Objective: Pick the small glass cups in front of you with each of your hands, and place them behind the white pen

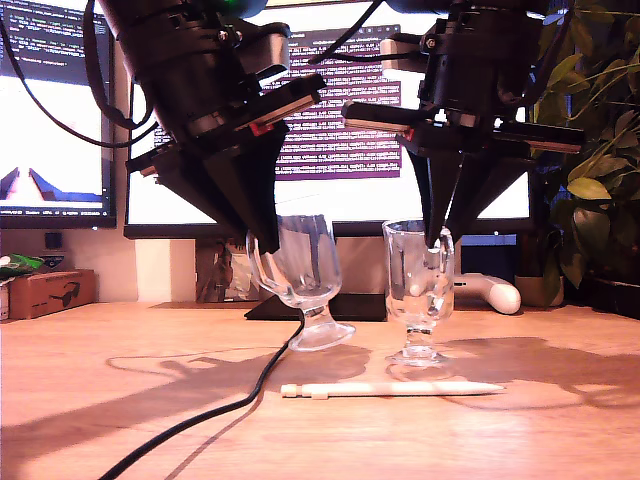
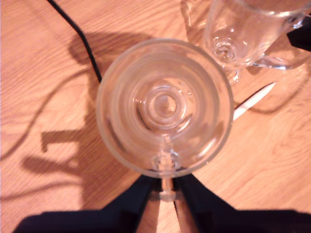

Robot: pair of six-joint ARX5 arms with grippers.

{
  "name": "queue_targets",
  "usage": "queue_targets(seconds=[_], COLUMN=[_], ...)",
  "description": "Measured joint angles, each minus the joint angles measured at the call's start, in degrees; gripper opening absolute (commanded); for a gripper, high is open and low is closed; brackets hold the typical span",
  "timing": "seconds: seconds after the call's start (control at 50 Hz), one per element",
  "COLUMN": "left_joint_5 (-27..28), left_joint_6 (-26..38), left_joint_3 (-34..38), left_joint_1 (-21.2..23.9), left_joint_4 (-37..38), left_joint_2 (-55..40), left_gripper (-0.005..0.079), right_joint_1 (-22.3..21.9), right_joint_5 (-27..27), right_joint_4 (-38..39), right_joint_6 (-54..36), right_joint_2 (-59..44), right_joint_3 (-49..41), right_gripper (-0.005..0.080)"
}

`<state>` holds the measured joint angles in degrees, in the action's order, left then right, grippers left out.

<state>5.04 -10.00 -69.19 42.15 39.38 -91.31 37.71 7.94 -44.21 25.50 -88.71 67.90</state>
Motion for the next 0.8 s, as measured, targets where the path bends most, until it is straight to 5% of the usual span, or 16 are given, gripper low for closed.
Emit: queue_targets(seconds=[0.48, 0.8], left_joint_5=[0.0, 0.0], left_joint_6=[0.0, 0.0], left_joint_3=[0.0, 0.0], left_joint_1=[0.1, 0.1], left_joint_4=[0.0, -0.9], left_joint_2=[0.0, 0.0], left_gripper=[-0.0023, -0.0023], right_joint_1=[0.7, 2.2], right_joint_5=[0.4, -1.5], right_joint_4=[-1.7, -1.7], right_joint_6=[0.0, 1.3], right_joint_2=[0.0, 0.5], right_joint_3=[0.0, 0.0], right_gripper=[0.0236, 0.0253])
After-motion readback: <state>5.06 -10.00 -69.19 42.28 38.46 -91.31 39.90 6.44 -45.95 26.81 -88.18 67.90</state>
